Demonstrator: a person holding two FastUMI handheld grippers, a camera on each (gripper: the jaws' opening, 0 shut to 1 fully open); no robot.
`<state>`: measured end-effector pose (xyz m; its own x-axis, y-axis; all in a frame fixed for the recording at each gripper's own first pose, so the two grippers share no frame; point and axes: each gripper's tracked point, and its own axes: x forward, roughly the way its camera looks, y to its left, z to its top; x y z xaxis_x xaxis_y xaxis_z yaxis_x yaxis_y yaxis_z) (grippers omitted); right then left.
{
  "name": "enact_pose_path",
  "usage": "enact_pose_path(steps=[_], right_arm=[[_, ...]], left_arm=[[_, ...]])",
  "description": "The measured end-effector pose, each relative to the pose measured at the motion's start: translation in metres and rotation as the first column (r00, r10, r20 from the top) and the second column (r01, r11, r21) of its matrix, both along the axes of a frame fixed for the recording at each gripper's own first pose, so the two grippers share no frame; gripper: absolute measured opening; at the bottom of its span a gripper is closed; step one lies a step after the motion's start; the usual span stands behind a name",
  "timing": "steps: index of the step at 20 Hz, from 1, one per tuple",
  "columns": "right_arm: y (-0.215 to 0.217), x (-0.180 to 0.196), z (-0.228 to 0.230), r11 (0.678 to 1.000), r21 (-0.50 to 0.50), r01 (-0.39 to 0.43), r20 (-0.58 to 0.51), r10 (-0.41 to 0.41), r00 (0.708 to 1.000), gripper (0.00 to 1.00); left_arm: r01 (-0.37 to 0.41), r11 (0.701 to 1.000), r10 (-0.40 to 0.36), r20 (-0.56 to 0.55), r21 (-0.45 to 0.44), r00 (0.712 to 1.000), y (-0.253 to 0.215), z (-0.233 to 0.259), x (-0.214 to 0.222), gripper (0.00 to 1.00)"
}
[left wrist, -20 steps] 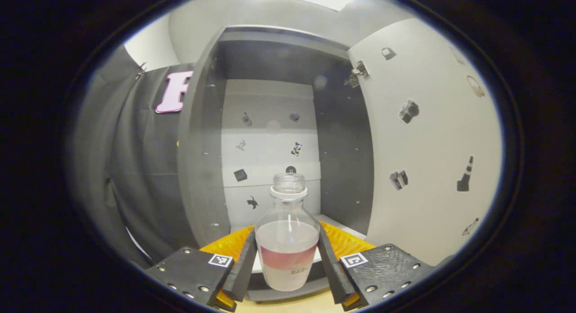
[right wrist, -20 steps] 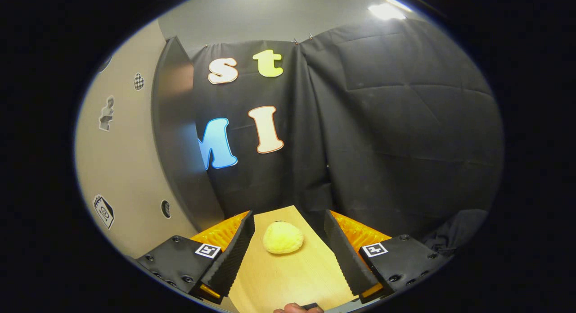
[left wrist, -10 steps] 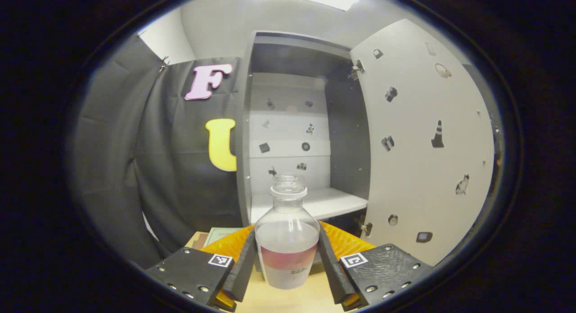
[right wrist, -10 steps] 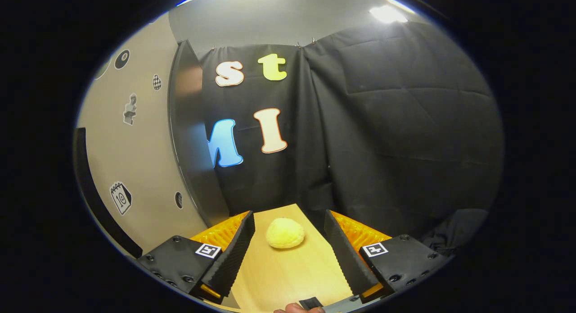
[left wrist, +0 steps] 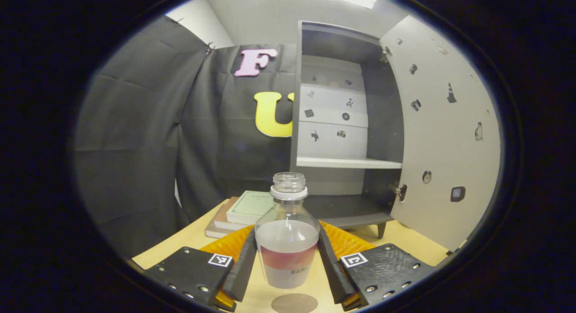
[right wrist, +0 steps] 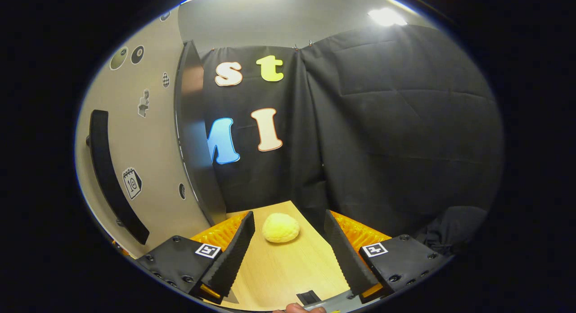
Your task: Open the cabinet door with the right hand, grasp the bottle in the cabinet with the left hand and place it on the coaster, then close the cabinet door with the right hand.
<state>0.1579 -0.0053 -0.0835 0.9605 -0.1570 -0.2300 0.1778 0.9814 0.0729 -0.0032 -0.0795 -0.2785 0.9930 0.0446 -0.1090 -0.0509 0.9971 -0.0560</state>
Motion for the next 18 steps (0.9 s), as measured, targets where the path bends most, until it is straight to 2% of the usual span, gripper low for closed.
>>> enact_pose_path(steps=[4,7,10,15,18], right_arm=[[-0.002,-0.013,-0.010,1.000,-0.016,0.001,-0.033,-0.001,0.999,0.98],[-0.010,-0.020,-0.015,1.000,-0.018,0.017,-0.051,-0.018,0.999,0.98],[-0.011,-0.022,-0.021,1.000,-0.028,0.014,-0.073,-0.016,0.997,0.98],[-0.014,-0.016,-0.018,0.998,-0.070,-0.005,-0.079,-0.001,0.997,0.98],[-0.011,-0.010,-0.010,0.998,-0.063,-0.016,-0.059,0.012,0.998,0.98]], left_arm=[[-0.008,1.000,0.008,-0.046,-0.008,0.999,-0.007,-0.050,-0.011,0.70],[-0.004,0.999,0.001,-0.064,-0.048,0.998,-0.013,-0.072,-0.018,0.70],[0.006,0.999,-0.010,-0.092,-0.046,0.996,-0.019,-0.097,-0.021,0.72],[-0.001,0.999,-0.004,-0.109,-0.052,0.994,-0.029,-0.114,-0.018,0.70],[0.021,1.000,-0.021,-0.107,-0.003,0.994,-0.036,-0.118,-0.016,0.73]])
